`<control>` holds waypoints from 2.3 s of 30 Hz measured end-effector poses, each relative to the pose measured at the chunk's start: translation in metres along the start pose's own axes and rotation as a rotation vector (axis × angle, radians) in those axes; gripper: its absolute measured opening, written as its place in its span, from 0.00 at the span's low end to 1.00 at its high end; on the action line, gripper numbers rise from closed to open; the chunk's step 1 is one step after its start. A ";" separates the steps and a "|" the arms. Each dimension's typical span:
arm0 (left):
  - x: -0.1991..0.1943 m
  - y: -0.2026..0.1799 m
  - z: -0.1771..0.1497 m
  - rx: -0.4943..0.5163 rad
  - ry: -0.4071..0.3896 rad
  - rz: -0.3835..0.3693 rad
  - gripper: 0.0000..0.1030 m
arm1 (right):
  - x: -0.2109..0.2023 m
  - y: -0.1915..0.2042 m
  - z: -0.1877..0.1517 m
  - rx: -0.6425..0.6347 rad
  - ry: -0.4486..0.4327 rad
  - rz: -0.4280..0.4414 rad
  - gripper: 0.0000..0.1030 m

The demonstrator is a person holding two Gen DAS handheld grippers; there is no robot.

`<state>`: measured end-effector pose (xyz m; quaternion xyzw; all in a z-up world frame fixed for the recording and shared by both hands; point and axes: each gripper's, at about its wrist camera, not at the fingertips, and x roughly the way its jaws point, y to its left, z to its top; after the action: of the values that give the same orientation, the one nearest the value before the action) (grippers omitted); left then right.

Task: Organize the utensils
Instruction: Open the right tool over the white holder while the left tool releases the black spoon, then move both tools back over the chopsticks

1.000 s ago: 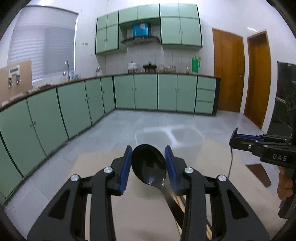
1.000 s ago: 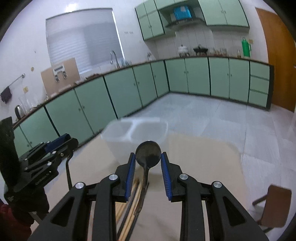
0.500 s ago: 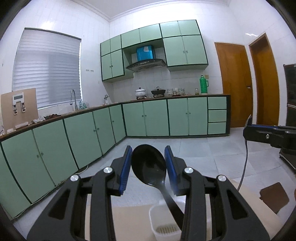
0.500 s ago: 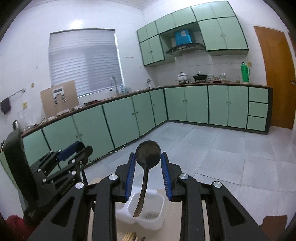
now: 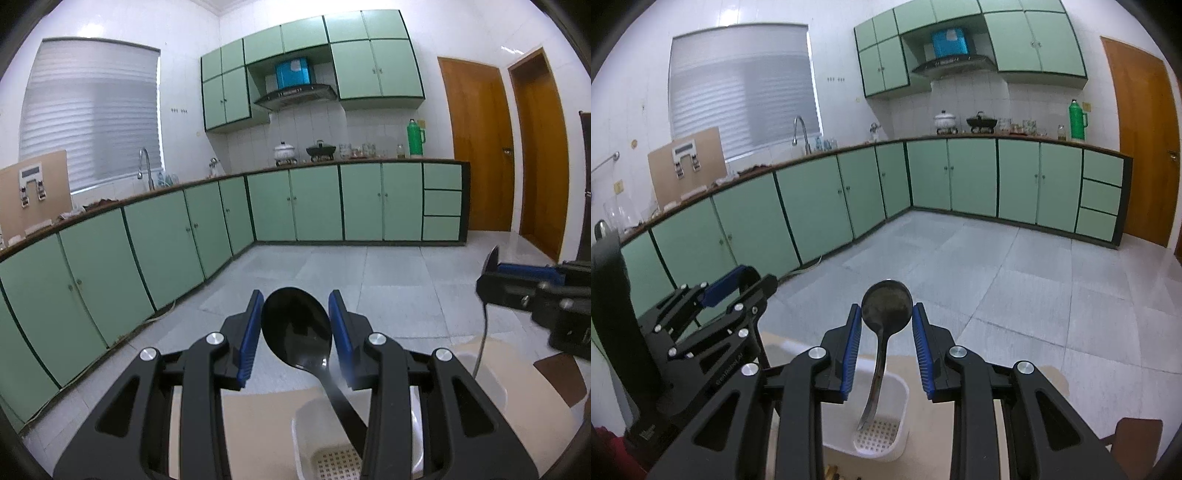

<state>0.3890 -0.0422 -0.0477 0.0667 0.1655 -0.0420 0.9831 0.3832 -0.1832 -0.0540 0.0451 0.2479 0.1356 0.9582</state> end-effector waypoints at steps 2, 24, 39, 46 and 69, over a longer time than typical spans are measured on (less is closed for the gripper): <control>-0.001 0.000 -0.004 0.004 0.014 -0.013 0.35 | 0.003 0.001 -0.007 -0.008 0.024 0.006 0.27; -0.127 0.012 -0.120 -0.084 0.310 -0.105 0.63 | -0.101 -0.010 -0.138 0.093 0.199 0.000 0.57; -0.202 -0.006 -0.211 -0.079 0.537 -0.149 0.73 | -0.152 0.042 -0.244 0.053 0.400 0.008 0.58; -0.207 -0.007 -0.221 -0.089 0.557 -0.145 0.73 | -0.143 0.051 -0.249 0.006 0.428 -0.030 0.58; -0.226 -0.009 -0.228 -0.077 0.552 -0.132 0.74 | -0.160 0.053 -0.266 0.028 0.389 -0.031 0.38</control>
<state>0.1023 -0.0045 -0.1875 0.0275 0.4321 -0.0798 0.8979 0.1063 -0.1721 -0.2035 0.0276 0.4310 0.1237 0.8934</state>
